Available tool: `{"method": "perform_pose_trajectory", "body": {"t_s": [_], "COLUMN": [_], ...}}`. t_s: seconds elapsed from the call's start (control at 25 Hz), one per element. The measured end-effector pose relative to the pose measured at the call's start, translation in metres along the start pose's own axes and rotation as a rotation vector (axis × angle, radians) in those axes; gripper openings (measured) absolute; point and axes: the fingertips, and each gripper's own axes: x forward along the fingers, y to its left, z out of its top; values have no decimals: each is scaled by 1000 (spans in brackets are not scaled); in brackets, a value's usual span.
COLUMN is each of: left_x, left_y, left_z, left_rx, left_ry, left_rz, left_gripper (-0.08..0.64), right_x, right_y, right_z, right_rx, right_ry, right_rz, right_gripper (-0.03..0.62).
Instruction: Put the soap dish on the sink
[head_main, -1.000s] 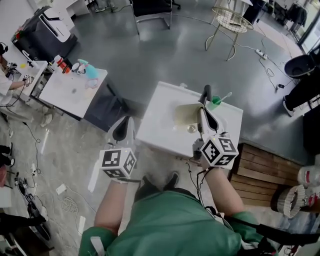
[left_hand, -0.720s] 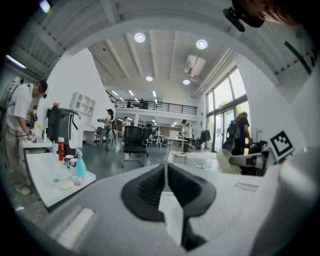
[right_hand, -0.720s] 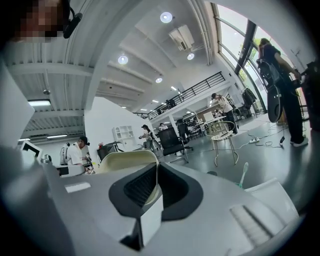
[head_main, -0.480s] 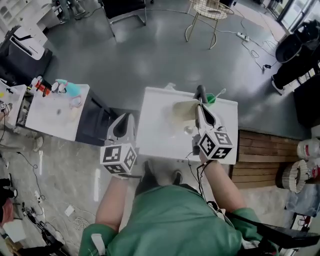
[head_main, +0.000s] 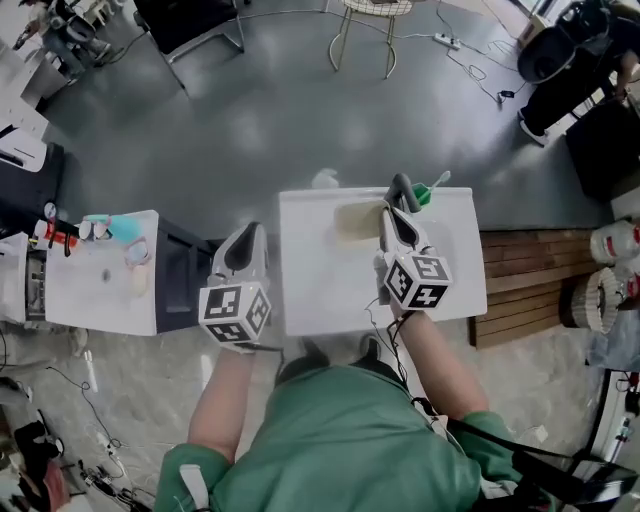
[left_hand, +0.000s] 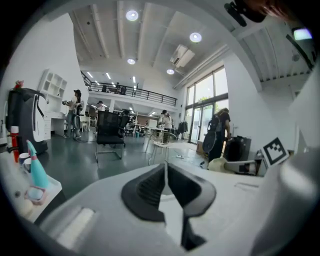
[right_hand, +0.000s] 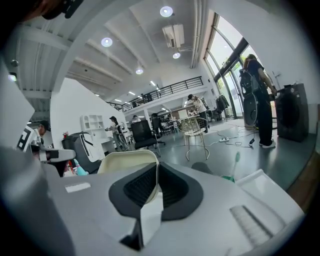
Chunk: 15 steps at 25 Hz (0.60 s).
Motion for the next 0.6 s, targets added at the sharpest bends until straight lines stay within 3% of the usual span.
{"method": "perform_pose_trajectory", "body": {"t_s": [0.24, 0.6], "left_x": [25, 37], "left_y": [15, 38], "left_z": [-13, -40], "left_rx": [-2, -20], "left_ry": [53, 111], "left_rz": [-36, -19], "left_gripper": [17, 17], "right_x": [39, 95], "right_y": [-12, -33], "right_z": [-35, -91], "right_rx": [-10, -6], "right_ry": [81, 207], "right_rz": [-57, -104], "right_gripper": [12, 14]}}
